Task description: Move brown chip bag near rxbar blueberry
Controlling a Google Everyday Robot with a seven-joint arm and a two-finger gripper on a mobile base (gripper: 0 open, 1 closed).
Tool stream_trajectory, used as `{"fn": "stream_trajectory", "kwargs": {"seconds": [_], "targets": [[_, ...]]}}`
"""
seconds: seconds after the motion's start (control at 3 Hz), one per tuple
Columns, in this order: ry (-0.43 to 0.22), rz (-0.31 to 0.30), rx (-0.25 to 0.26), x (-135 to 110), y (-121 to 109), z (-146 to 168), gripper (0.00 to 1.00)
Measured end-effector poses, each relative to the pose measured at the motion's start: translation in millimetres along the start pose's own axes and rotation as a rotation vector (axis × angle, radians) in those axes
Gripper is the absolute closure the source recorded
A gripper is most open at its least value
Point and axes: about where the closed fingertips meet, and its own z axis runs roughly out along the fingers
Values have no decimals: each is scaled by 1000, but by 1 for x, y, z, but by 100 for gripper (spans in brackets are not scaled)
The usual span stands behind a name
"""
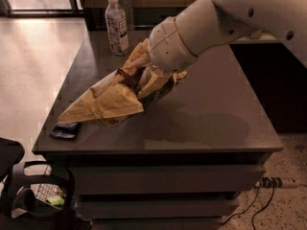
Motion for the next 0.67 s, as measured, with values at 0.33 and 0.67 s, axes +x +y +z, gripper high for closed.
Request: {"fn": "stream_trajectory", "kwargs": {"seconds": [0.33,0.67], "targets": [[-2,-11,0,-4,-1,2,79],[-2,-14,-1,-6,-1,3,56]]}}
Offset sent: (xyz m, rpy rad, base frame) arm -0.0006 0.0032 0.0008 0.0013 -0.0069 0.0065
